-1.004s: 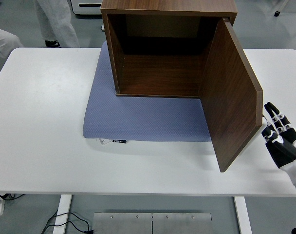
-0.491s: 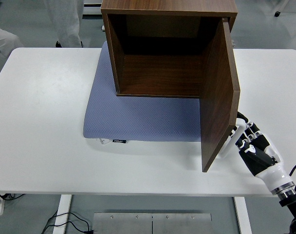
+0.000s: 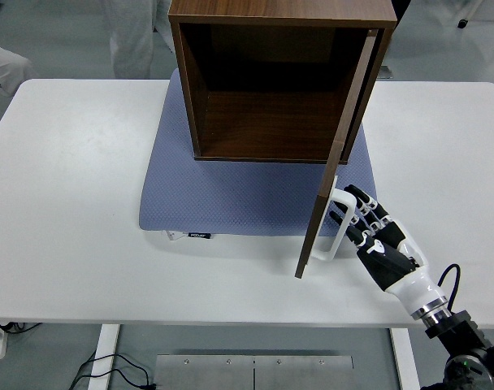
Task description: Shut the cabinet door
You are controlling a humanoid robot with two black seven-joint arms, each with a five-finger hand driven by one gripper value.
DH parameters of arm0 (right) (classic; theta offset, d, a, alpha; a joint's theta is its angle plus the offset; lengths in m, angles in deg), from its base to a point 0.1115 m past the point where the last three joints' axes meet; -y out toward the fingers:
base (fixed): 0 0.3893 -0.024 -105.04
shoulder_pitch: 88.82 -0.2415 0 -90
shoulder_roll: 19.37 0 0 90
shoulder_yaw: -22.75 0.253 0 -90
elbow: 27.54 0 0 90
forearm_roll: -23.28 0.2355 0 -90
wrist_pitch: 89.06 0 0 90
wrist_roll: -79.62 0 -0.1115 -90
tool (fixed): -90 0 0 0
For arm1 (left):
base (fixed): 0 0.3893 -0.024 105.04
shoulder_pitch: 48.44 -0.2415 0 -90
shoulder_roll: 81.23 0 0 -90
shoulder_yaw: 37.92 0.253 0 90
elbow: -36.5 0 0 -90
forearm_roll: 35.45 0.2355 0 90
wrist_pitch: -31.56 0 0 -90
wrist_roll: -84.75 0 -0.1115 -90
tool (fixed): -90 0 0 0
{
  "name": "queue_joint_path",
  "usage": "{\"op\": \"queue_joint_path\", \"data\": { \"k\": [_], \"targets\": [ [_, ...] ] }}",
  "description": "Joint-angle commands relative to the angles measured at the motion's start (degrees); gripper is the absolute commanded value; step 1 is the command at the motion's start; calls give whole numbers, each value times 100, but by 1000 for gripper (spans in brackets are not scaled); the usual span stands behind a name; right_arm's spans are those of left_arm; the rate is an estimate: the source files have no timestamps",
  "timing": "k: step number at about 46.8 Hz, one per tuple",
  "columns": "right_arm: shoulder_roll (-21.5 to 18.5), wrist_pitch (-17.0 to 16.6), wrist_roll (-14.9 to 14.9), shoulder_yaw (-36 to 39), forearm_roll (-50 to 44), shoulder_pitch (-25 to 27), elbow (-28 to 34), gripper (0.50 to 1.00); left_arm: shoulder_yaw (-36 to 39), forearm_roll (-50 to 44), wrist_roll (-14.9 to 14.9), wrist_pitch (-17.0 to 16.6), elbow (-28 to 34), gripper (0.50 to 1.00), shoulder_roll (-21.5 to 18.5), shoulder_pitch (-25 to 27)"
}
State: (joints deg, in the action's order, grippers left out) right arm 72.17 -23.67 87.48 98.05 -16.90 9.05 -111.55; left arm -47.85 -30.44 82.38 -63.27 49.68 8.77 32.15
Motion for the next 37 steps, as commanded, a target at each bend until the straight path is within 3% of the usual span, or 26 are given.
{"op": "queue_joint_path", "data": {
  "k": [1, 25, 37],
  "targets": [
    [-75, 8, 5, -42, 1, -101, 86, 1000, 0, 0, -1, -1, 0, 1000, 0, 1],
    [-155, 87, -4, -218, 1, -760, 710, 1000, 0, 0, -1, -1, 0, 1000, 0, 1],
    [-155, 131, -267, -253, 27, -1086, 886, 1000, 0, 0, -1, -1, 0, 1000, 0, 1]
  ]
}}
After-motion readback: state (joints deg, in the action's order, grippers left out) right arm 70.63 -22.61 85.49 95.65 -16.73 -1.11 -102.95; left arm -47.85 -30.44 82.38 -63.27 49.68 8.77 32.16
